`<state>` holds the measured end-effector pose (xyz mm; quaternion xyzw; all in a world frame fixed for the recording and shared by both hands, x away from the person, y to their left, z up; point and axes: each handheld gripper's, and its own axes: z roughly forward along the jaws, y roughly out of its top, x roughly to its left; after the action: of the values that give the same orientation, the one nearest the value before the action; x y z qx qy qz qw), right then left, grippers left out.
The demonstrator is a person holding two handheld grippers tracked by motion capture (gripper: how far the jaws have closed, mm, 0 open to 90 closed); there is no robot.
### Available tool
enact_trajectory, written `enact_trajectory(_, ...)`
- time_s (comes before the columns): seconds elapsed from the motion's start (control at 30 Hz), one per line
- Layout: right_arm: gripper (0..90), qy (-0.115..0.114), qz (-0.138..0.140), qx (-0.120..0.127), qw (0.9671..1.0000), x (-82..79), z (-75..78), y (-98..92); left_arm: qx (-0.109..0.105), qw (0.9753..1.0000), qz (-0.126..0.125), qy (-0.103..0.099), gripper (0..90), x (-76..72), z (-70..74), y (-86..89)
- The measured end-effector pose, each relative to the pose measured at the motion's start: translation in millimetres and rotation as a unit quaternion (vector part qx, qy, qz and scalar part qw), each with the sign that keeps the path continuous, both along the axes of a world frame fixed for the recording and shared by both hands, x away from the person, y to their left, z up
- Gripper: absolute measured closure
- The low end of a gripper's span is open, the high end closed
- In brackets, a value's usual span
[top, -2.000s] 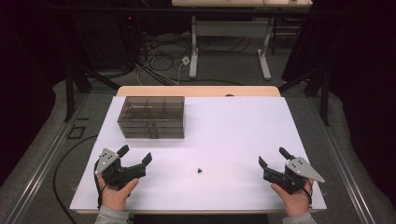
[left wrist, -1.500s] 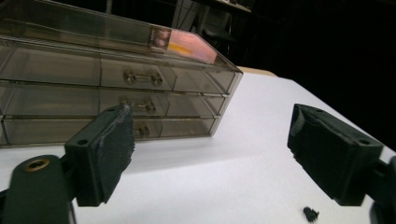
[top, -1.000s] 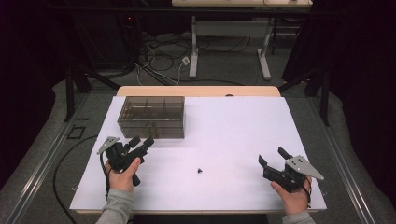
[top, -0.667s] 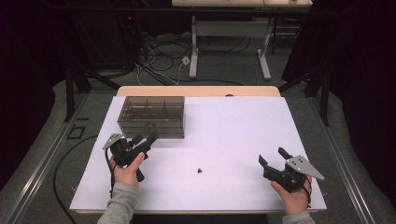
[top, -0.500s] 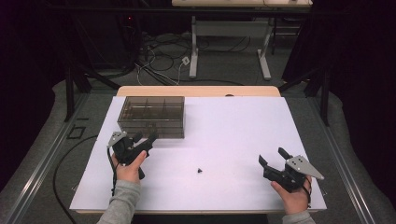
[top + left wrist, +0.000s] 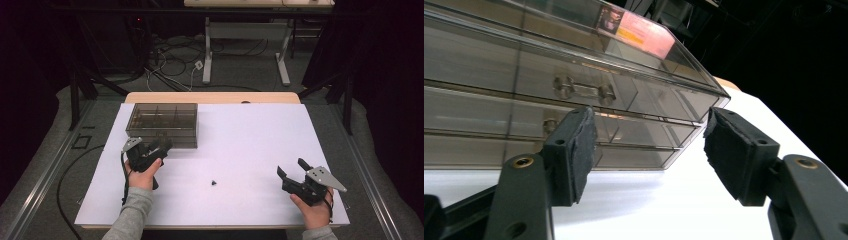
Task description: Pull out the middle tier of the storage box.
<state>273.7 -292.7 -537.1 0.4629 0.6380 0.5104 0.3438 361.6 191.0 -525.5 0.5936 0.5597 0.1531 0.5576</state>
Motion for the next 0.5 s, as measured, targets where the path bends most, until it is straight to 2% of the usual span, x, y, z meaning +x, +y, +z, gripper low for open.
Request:
enact_trajectory(0.17,18.9,0.001,-0.001,-0.001,1.0,0.2,-0.2,-1.9,0.006,0.9999,0.002,0.009,41.1,4.2,-4.6,-5.7)
enact_trajectory(0.2,18.9,0.001,-0.005,0.004,1.0,0.4,-0.5,-1.9,0.013,0.9998,-0.001,0.012,44.0,5.1,-5.4,-6.3)
enact_trajectory(0.27,18.8,0.0,-0.004,0.004,1.0,0.7,-0.7,-2.2,0.011,0.9998,0.002,0.014,44.0,5.9,-6.1,-7.6)
enact_trajectory(0.33,18.8,0.003,-0.004,0.002,1.0,0.6,-0.7,-3.1,0.028,0.9994,0.007,0.019,44.7,6.5,-7.1,-7.8)
enact_trajectory(0.4,18.9,0.004,-0.004,0.003,1.0,0.7,-0.7,-3.4,0.026,0.9994,0.005,0.024,45.9,7.6,-9.0,-8.9)
enact_trajectory(0.43,18.9,0.005,-0.004,0.002,1.0,0.6,-0.7,-3.5,0.039,0.9989,0.005,0.027,45.9,8.0,-10.4,-9.4)
enact_trajectory(0.5,18.9,0.004,-0.006,0.005,1.0,1.1,-1.1,-3.3,0.046,0.9985,0.005,0.029,45.6,9.0,-13.1,-11.3)
